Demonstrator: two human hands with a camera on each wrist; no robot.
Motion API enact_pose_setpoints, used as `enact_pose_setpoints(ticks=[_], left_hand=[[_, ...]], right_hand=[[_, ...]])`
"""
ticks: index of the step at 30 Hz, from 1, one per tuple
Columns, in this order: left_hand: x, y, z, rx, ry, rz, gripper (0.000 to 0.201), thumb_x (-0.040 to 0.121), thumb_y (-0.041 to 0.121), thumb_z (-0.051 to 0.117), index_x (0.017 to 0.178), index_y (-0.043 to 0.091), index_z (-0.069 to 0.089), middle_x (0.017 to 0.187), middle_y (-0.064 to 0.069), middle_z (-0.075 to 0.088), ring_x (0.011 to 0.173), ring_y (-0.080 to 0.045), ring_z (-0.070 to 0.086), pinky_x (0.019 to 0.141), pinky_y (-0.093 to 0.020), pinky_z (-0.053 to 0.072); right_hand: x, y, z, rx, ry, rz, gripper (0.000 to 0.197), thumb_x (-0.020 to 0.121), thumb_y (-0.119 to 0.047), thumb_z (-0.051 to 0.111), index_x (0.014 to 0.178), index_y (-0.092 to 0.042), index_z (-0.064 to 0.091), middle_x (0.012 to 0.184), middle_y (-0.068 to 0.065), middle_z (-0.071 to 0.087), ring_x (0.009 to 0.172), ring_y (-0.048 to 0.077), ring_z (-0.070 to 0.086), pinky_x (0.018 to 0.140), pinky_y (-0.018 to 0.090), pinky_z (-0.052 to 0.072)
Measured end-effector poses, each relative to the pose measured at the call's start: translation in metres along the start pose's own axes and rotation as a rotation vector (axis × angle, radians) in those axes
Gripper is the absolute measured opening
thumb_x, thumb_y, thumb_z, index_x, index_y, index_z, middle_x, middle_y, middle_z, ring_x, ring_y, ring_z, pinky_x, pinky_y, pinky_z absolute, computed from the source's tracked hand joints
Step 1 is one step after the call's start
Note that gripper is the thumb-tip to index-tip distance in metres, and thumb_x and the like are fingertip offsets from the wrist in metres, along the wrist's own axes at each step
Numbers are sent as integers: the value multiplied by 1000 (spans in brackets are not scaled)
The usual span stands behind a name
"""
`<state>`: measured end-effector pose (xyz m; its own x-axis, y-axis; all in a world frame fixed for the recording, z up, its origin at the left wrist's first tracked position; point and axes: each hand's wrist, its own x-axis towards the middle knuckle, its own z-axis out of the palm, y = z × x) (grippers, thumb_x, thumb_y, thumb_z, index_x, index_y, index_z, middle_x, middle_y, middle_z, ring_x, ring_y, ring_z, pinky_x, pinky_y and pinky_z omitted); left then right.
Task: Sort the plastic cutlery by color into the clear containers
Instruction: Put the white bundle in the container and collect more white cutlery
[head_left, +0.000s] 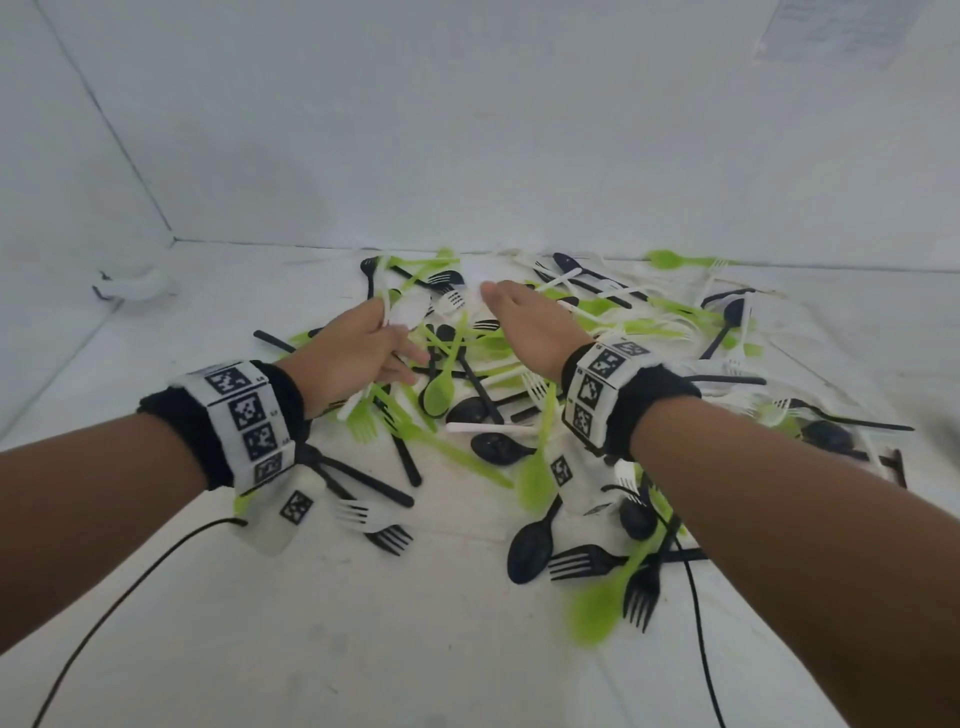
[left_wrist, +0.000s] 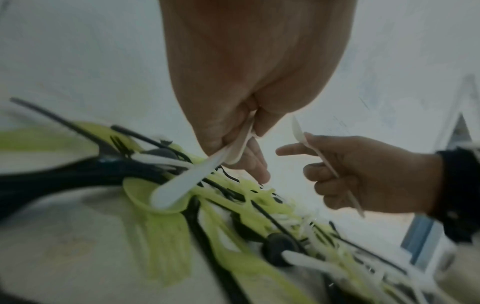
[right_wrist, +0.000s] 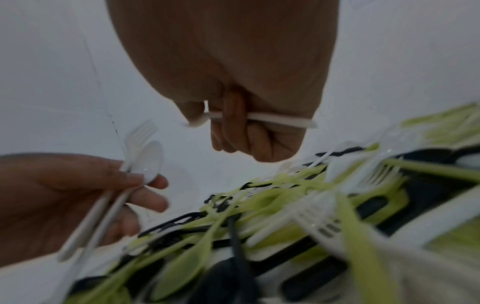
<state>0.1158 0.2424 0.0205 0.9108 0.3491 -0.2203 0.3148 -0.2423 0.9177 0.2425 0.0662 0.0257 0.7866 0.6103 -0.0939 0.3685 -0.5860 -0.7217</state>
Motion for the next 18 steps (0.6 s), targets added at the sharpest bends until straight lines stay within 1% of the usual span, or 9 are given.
enact_pose_setpoints(ticks=[2,5,8,11,12,13,15,16,18], left_hand=[[-1,6,2,-158,-26,-24,11,109,19,47,109,8,50,111,-11,76,94,-27,77,91,-41,59],[-4,13,10,-179,-185,13,24,108,18,47,128,14,60,114,-10,76,104,-27,74,100,-42,56],[-8,11,13,-218,-234,15,25,110,20,44,124,14,64,115,-9,76,106,-24,74,104,-44,52],[-12,5,6,-299,-264,-27,24,109,25,48,124,17,65,123,-7,73,110,-26,72,99,-42,55],[-12,3,2,-265,-237,-46,23,109,26,49,125,19,64,124,-6,72,108,-25,73,97,-42,57],[-11,0,-1,-211,-179,-66,23,108,26,50,125,22,64,122,-5,72,102,-24,75,94,-42,59],[-8,-5,-5,-142,-44,-96,23,109,25,46,124,22,63,110,-6,73,80,-19,72,80,-37,61],[-6,-7,-6,-112,7,-98,24,109,25,44,122,22,64,101,-7,71,73,-17,65,72,-31,58],[-1,-9,-9,-26,52,-90,26,109,24,42,121,22,65,91,-6,67,73,-15,57,65,-24,49]], right_hand=[[0,-10,15,74,-13,-45,43,107,-45,38,138,-21,55,131,1,63,120,22,58,101,37,42],[0,-20,38,207,-11,-32,29,101,-36,47,127,-26,56,96,1,69,83,22,63,81,41,51],[-2,-24,54,206,51,-46,25,99,-35,45,107,-15,57,96,12,69,89,31,65,87,51,52],[-6,-22,56,303,143,-58,27,102,-32,49,88,-11,57,85,12,65,73,28,63,69,42,53],[-6,-20,54,333,197,-30,28,103,-30,50,84,-11,55,80,12,60,67,26,57,63,39,49],[-3,-17,52,370,257,17,27,104,-29,49,85,-10,55,80,12,58,67,26,57,64,40,48],[3,-13,45,484,328,145,23,104,-26,45,97,-9,59,88,9,64,79,28,69,78,47,56],[6,-12,41,576,321,189,19,104,-21,44,100,-11,58,91,7,65,79,25,71,84,47,57],[8,-18,38,781,255,211,14,103,-11,42,97,-11,55,92,7,61,64,15,67,82,40,57]])
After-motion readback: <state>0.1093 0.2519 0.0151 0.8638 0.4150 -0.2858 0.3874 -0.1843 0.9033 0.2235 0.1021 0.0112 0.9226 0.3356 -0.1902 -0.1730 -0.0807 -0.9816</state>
